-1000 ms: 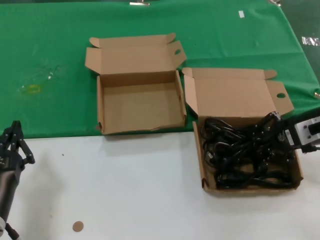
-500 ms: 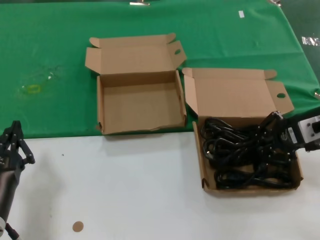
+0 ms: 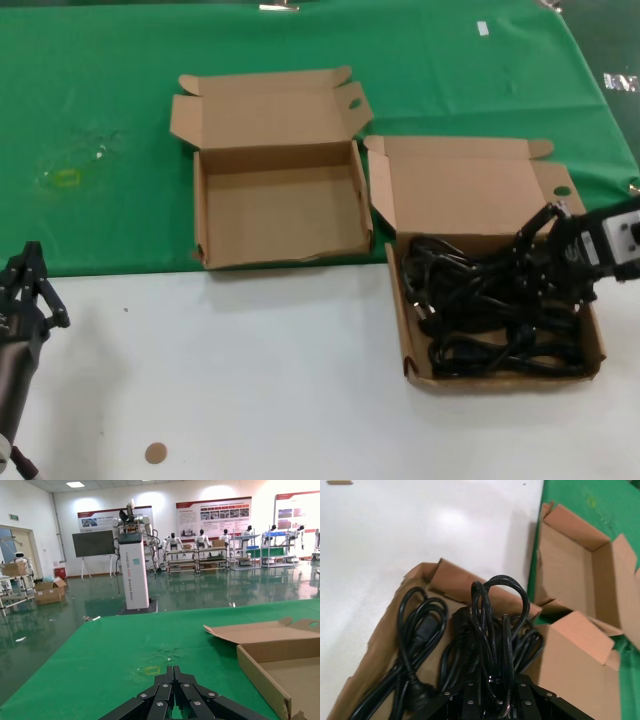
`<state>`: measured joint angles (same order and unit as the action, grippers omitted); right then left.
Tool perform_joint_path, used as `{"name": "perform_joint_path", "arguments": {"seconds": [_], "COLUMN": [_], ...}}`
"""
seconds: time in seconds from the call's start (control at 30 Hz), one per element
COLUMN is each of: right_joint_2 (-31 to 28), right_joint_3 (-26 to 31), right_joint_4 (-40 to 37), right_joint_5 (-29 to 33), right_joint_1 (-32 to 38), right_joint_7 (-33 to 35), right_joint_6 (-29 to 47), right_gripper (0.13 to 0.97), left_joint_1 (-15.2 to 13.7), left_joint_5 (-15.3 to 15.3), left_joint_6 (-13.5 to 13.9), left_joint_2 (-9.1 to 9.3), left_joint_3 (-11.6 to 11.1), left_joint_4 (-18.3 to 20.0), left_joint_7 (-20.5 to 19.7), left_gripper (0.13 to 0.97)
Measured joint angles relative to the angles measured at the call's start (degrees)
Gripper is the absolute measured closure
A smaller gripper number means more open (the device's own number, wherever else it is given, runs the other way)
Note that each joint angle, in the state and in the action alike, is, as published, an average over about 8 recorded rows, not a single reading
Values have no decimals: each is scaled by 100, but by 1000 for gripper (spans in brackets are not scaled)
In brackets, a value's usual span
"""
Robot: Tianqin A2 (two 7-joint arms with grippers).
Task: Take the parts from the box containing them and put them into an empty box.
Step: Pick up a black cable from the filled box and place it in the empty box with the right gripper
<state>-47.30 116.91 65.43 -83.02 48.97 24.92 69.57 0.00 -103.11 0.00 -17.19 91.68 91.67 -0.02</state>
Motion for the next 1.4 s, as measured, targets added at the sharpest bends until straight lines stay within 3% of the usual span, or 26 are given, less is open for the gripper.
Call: {"name": "perform_joint_path", "arguments": {"seconds": [0.4, 0.83, 1.13, 1.4], "right_joint_2": [284, 1243, 2071, 2715], "right_joint_3": [9, 271, 523, 640], "right_joint_4": [220, 221, -251, -1125], "right_joint_5": [94, 361, 569, 622], "right_joint_1": [430, 858, 1043, 1270], "right_joint_7": [-333, -648, -621, -272], "right_joint_6": [-89, -590, -1098, -1511], "right_gripper": [854, 854, 855, 855], "left_joint_1": [0, 0, 0, 0], "left_joint_5": [0, 0, 0, 0], "left_joint_6": [0, 0, 0, 0], "left_joint_2": [0, 0, 0, 0], "left_joint_3": [0, 0, 0, 0], "left_joint_4": [0, 0, 0, 0], "left_joint_7": [0, 0, 0, 0], "left_gripper": [945, 945, 945, 945]}}
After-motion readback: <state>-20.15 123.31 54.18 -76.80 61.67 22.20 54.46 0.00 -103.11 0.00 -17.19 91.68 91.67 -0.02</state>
